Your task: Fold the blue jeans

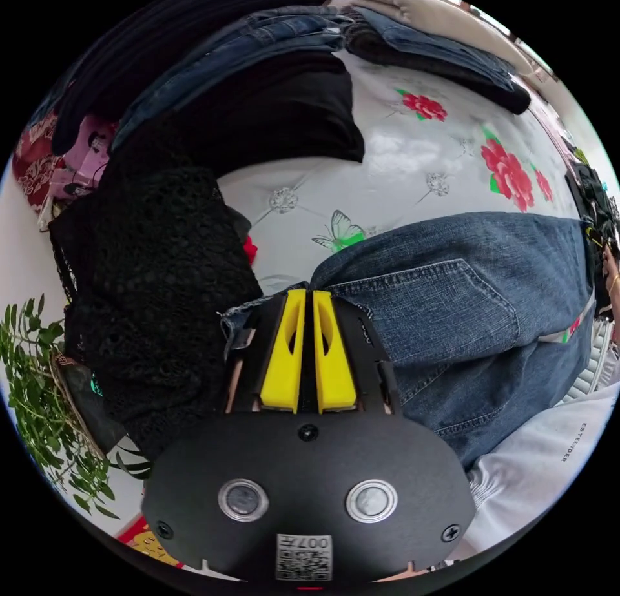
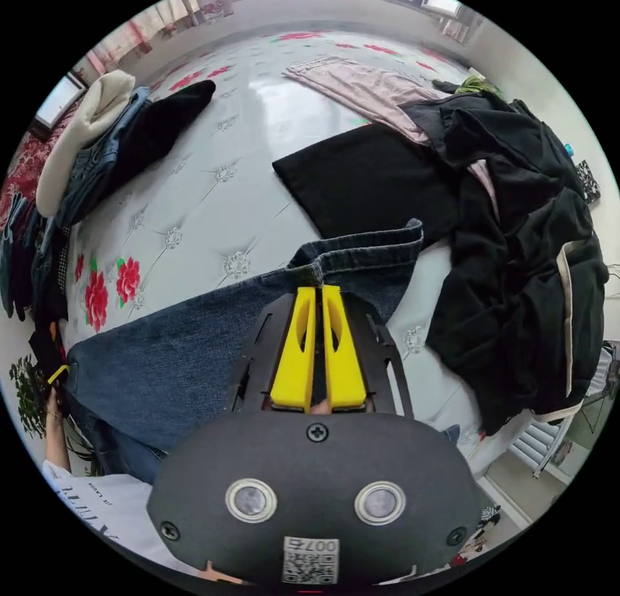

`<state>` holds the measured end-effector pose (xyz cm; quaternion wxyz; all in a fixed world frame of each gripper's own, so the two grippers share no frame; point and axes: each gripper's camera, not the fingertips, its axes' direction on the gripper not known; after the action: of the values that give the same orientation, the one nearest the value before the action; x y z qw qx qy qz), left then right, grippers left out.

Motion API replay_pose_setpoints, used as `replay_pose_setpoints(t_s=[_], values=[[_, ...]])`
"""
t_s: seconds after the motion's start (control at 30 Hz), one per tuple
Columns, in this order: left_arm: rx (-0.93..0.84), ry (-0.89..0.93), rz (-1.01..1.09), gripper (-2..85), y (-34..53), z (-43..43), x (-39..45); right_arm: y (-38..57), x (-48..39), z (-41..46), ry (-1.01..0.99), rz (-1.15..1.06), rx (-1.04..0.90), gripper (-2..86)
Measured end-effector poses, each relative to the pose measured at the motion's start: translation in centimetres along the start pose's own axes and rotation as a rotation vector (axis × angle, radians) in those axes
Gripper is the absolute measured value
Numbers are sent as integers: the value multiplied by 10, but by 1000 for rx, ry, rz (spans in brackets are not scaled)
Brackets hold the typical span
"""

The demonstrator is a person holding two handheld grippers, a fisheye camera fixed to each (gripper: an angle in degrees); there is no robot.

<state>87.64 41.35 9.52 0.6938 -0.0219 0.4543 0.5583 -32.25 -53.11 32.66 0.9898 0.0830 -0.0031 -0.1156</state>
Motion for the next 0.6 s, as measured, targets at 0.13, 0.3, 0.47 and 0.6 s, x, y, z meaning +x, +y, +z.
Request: replay_pose_setpoints(t_s=[0.13,0.3,0.47,0.6], values=[[140,24,-44,-5,10,-37,-11,15,44,-90,-85,75,320,3],[366,57,-204,1,43,-81,-27,44,105,-142,-288,222,541,15],[281,36,-280,21,48,-69,-28,63,114,-94,-278,390,350,40],[316,10,-325,54,104,-82,-22,119,88,-83,-297,252,255,44]])
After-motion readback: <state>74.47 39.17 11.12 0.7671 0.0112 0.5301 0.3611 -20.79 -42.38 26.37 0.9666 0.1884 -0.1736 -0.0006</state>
